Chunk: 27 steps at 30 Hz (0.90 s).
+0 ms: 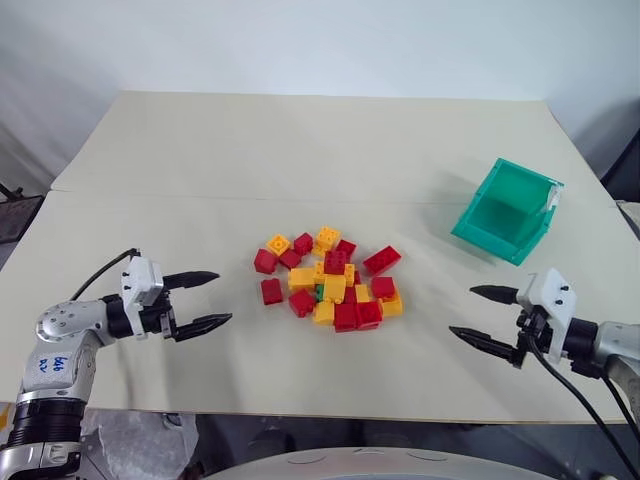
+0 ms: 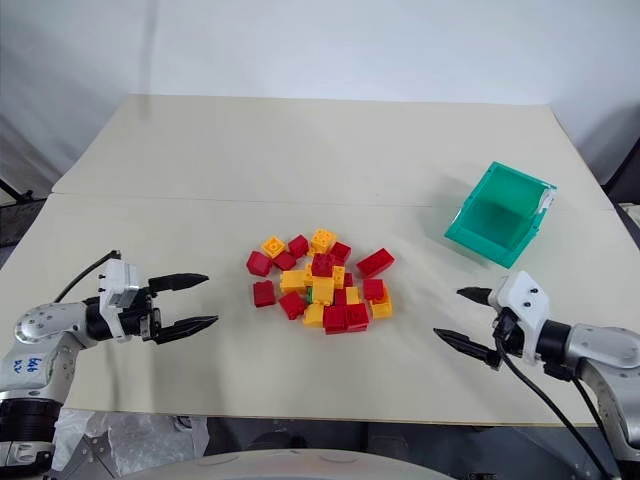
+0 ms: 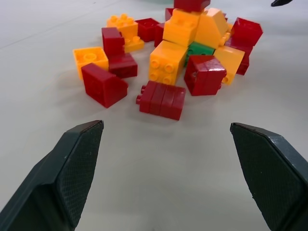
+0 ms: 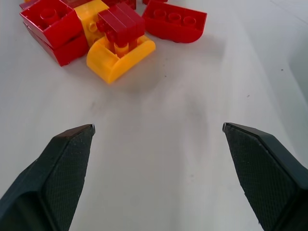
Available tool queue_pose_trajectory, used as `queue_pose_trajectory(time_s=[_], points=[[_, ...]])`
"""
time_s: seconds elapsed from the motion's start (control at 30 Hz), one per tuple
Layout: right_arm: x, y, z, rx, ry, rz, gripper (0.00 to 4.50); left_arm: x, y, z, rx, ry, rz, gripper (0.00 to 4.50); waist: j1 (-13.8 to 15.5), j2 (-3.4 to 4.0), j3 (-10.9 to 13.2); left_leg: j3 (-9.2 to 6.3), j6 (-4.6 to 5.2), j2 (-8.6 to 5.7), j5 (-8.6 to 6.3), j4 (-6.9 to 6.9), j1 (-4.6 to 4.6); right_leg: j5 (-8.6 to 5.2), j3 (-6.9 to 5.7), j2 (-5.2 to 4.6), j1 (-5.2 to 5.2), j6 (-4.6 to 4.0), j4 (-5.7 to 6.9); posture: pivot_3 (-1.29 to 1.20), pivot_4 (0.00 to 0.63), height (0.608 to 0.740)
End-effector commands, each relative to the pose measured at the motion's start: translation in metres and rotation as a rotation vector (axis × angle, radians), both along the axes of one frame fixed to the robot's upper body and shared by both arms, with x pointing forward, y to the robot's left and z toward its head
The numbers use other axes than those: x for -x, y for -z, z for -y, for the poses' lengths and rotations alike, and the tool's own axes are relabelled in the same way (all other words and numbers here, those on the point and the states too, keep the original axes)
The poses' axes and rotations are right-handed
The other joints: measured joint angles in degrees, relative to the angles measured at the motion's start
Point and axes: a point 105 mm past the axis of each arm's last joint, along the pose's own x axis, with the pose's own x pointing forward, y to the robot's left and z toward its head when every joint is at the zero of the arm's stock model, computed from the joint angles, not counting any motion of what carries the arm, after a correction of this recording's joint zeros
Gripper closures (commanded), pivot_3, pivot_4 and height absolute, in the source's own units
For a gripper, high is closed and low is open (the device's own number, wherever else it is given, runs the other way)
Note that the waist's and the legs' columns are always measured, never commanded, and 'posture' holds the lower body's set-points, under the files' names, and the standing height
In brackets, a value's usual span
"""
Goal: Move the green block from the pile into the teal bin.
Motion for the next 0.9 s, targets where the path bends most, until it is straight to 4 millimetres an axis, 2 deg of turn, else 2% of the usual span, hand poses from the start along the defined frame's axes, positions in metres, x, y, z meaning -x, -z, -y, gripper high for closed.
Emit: queue_pose_trajectory(time_s=[0.03, 0.1, 0.27, 0.4, 0.57, 0.63, 0.73, 0.9], points=[[-0.001, -0.013, -0.009, -0.003, -0.014, 0.054, 0.04, 0.002, -0.010, 0.007, 0.003, 0.049, 0.030, 0.00, 0.02, 0.00, 0.00, 0.00, 0.00, 0.00, 0.00, 0.02, 0.00, 0.00, -0.05, 0.00, 0.01, 0.00, 0.01, 0.00, 0.150, 0.740], [-0.002, -0.015, -0.016, -0.005, -0.016, 0.059, 0.04, -0.005, -0.013, 0.006, 0.025, -0.012, 0.017, 0.00, 0.01, 0.00, 0.00, 0.01, 0.00, -0.01, 0.00, 0.03, 0.00, 0.00, -0.14, 0.00, 0.01, 0.00, 0.03, 0.00, 0.150, 0.740], [-0.003, -0.025, -0.038, -0.038, -0.046, 0.084, 0.04, -0.008, -0.026, 0.011, 0.082, -0.017, 0.021, 0.00, 0.00, 0.00, 0.00, 0.00, 0.00, -0.01, 0.00, 0.07, 0.00, 0.01, -0.17, 0.00, 0.00, 0.01, 0.11, 0.00, 0.150, 0.740], [0.006, -0.038, -0.082, -0.113, -0.145, -0.011, 0.92, -0.005, -0.025, 0.012, 0.070, 0.019, 0.011, 0.00, -0.25, 0.01, 0.01, 0.01, -0.01, 0.00, 0.01, 0.07, 0.00, 0.01, -0.15, 0.01, -0.05, 0.01, 0.12, 0.00, 0.150, 0.740], [0.006, -0.039, -0.119, -0.162, -0.194, -0.060, 2.66, -0.009, -0.025, 0.014, 0.048, 0.053, 0.064, 0.00, 0.06, 0.00, 0.01, -0.08, -0.07, 0.02, 0.05, 0.08, -0.04, -0.01, -0.11, 0.00, -0.10, -0.02, 0.14, 0.00, 0.150, 0.740], [0.006, -0.036, -0.133, -0.177, -0.222, -0.087, 3.37, -0.013, -0.025, 0.015, 0.043, 0.049, 0.074, 0.00, 0.14, 0.00, 0.02, -0.14, -0.06, -0.01, 0.05, 0.08, -0.10, -0.01, -0.09, -0.04, -0.12, -0.02, 0.12, 0.00, 0.150, 0.740], [0.008, -0.019, -0.169, -0.193, -0.314, -0.171, 4.38, -0.005, -0.032, 0.023, 0.133, 0.164, 0.093, 0.00, -0.04, -0.02, 0.00, -0.10, -0.03, -0.06, 0.05, 0.11, -0.26, 0.00, -0.13, -0.06, -0.26, 0.00, 0.21, 0.00, 0.150, 0.740], [-0.015, -0.011, -0.200, -0.196, -0.337, -0.187, 4.45, 0.003, -0.032, 0.024, 0.148, 0.250, 0.090, 0.00, -0.43, -0.04, -0.01, 0.04, -0.37, -0.06, 0.27, 0.55, -0.96, 0.02, -0.36, 0.07, -0.93, 0.04, 0.58, 0.00, 0.150, 0.740]])
